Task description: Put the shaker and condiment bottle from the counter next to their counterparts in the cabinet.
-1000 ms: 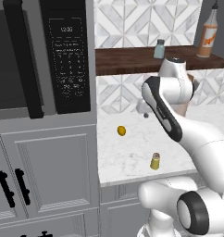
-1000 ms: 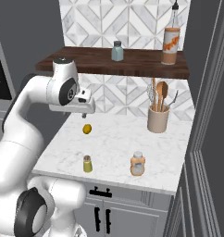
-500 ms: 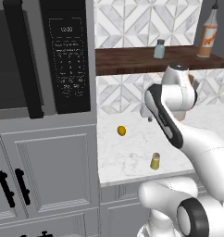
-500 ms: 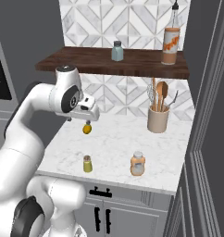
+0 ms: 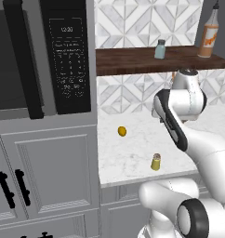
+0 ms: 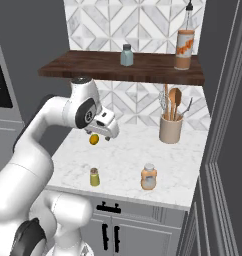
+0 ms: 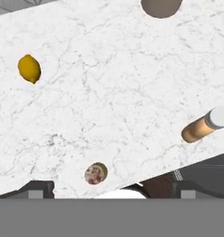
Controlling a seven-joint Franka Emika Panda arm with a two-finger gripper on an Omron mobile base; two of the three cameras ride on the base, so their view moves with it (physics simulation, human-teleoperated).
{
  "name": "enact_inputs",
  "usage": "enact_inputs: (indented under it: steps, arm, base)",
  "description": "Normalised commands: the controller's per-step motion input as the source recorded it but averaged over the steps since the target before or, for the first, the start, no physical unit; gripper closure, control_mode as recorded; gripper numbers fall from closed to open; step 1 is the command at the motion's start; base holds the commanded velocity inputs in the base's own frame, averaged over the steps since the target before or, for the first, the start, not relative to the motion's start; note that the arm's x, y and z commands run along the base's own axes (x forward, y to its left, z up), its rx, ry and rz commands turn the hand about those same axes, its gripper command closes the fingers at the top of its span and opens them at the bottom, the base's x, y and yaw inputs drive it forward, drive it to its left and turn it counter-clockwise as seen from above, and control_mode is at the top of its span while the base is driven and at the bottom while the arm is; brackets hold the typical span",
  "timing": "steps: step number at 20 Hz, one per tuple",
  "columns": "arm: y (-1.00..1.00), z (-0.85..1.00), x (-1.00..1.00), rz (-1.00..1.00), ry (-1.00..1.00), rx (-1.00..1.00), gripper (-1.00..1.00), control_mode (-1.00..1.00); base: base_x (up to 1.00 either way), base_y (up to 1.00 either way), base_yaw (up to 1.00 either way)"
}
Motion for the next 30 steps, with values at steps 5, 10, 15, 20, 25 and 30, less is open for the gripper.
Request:
enact_inputs:
  steps: [5, 10, 15, 20, 25, 30]
  arm:
    - [-0.51, -0.31, -0.2, -0.05, -0.04, 0.0, -1.0, -1.0]
    - [-0.46, -0.31, -0.01, -0.14, -0.1, 0.0, -1.0, -1.0]
    - [-0.33, -0.45, 0.0, -0.17, -0.17, -0.04, -1.0, -1.0]
    - [-0.16, -0.47, 0.0, -0.19, -0.12, -0.12, -1.0, -1.0]
    - [-0.11, -0.19, 0.0, -0.12, -0.03, -0.07, -1.0, -1.0]
    - [-0.3, -0.02, 0.0, -0.05, 0.0, 0.0, -1.0, -1.0]
  base:
    - [0.0, 0.0, 0.0]
    - [0.0, 0.0, 0.0]
    - [0.0, 0.0, 0.0]
    - [0.0, 0.0, 0.0]
    - [0.0, 0.0, 0.0]
    - [0.0, 0.0, 0.0]
